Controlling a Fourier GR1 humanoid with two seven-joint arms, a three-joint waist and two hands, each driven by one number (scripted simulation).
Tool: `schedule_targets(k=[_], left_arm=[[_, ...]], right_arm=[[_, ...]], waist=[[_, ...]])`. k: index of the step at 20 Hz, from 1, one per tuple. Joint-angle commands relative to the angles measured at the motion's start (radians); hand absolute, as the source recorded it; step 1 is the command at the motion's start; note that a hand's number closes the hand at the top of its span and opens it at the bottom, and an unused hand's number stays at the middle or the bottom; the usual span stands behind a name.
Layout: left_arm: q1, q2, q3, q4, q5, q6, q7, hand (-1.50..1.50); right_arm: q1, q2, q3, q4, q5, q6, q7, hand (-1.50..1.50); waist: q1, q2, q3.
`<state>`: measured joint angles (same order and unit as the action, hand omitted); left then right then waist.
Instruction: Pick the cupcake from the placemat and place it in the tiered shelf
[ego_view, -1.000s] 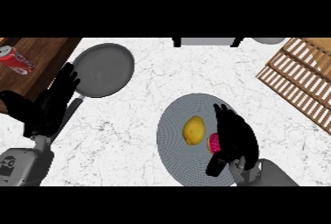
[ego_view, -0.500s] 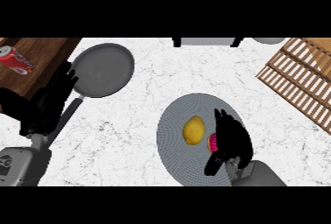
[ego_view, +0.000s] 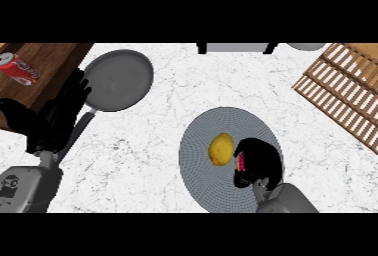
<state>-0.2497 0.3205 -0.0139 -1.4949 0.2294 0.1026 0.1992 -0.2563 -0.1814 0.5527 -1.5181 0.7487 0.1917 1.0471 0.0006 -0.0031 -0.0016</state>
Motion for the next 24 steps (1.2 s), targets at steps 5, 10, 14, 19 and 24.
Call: schedule_targets(k=[5, 10, 14, 19, 24], left_arm=[[-0.002, -0.038, 0.016, 0.034, -0.025, -0.011, -0.022, 0.00], [0.011, -0.011, 0.022, 0.021, -0.013, -0.026, -0.010, 0.00], [0.027, 0.002, 0.049, 0.020, -0.005, -0.028, -0.013, 0.00], [0.010, 0.004, 0.053, 0.039, -0.018, -0.023, -0.007, 0.00], [0.034, 0.002, 0.049, -0.028, -0.008, -0.020, 0.017, 0.00]], right_arm=[[0.097, -0.093, 0.060, -0.128, 0.091, 0.043, -0.131, 1.50], [0.202, -0.176, 0.429, -0.278, 0.121, 0.059, -0.452, 1.50], [0.367, -0.397, 0.478, -0.498, 0.195, -0.114, -0.566, 1.50], [0.497, -0.519, 0.405, -0.801, 0.120, -0.236, -0.612, 1.50], [0.555, -0.507, 0.327, -1.064, 0.102, -0.352, -0.591, 1.50]], waist=[[-0.010, 0.001, 0.001], [-0.012, -0.014, 0.002], [-0.037, -0.009, 0.003], [-0.045, -0.004, 0.002], [-0.037, -0.010, 0.003]])
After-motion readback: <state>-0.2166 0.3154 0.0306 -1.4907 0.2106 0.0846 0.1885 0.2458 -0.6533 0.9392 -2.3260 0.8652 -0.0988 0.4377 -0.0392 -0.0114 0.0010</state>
